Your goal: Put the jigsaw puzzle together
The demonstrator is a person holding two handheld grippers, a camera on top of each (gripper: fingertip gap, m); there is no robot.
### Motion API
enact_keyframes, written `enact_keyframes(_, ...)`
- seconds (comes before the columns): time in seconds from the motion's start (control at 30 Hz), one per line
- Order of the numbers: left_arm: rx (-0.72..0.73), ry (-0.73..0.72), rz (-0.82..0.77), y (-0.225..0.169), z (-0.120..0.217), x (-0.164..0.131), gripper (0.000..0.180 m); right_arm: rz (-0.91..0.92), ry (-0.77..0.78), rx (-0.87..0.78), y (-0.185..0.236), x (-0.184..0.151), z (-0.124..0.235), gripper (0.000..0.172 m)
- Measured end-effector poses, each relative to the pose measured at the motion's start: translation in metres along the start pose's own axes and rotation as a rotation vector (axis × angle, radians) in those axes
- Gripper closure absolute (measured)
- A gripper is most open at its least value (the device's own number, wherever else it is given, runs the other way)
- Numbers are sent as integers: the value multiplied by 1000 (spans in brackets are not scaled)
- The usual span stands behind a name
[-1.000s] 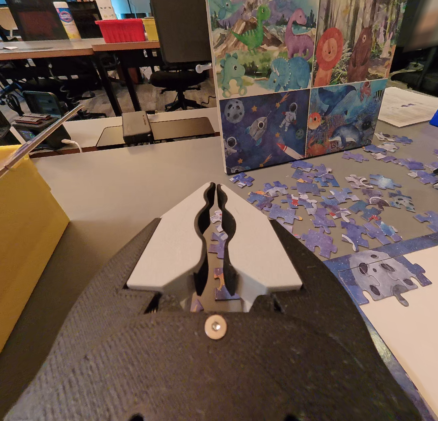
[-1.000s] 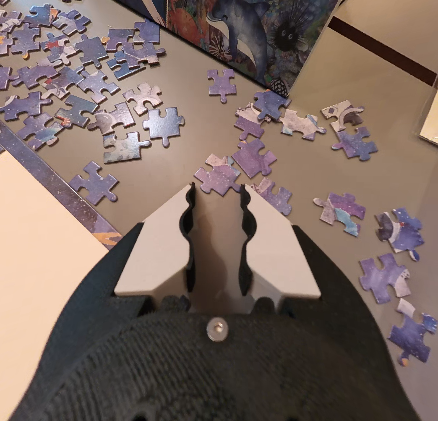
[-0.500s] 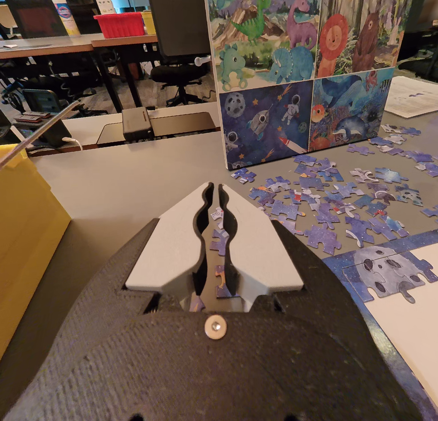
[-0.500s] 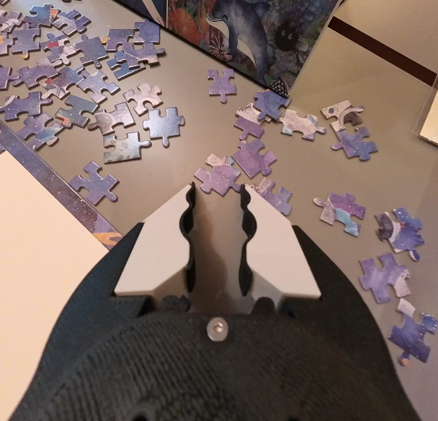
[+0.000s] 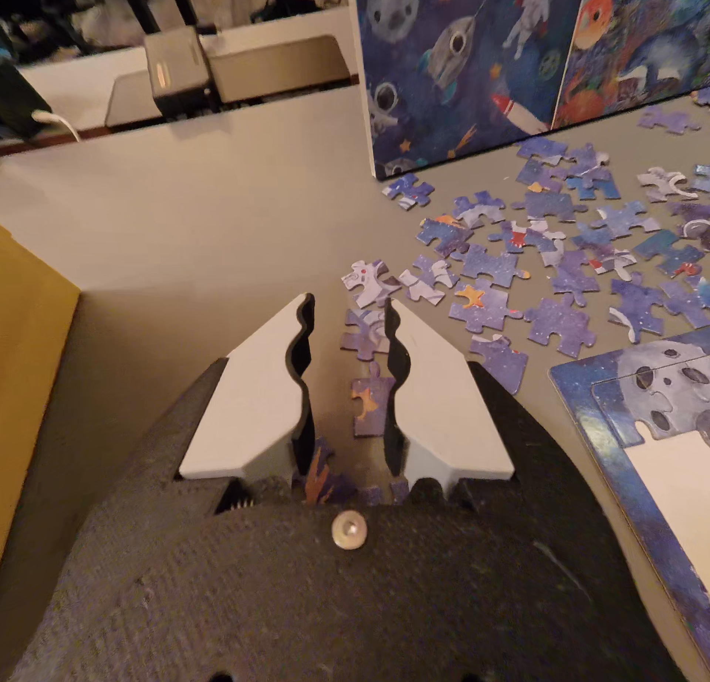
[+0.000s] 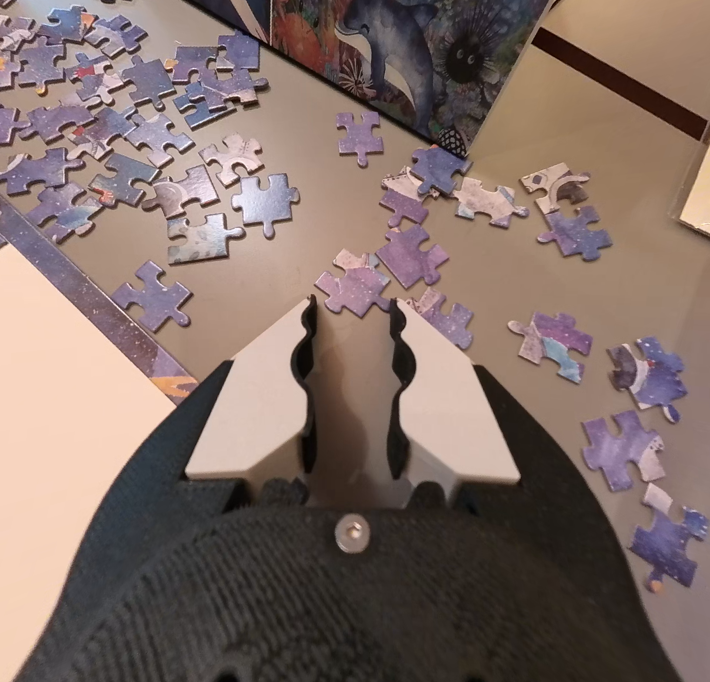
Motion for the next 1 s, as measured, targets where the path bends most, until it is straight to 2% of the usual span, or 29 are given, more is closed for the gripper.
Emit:
enact_keyframes(0.17,-42,44,67,2,-3,-6,144,0,0,0,0,0,0,135)
enact_keyframes(0.63,-52,67,53,-1,-5,-8,143,0,0,0,0,0,0,135)
enact_keyframes(1.0,37,90,101,13,-7,-11,178,0,0,0,0,0,0,135)
Point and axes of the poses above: each gripper's, where its closed fingertips meet, z back along the fingers, x out of its top, y = z × x across the jaws, the point moved 2 cm from there along z, back along the fingers
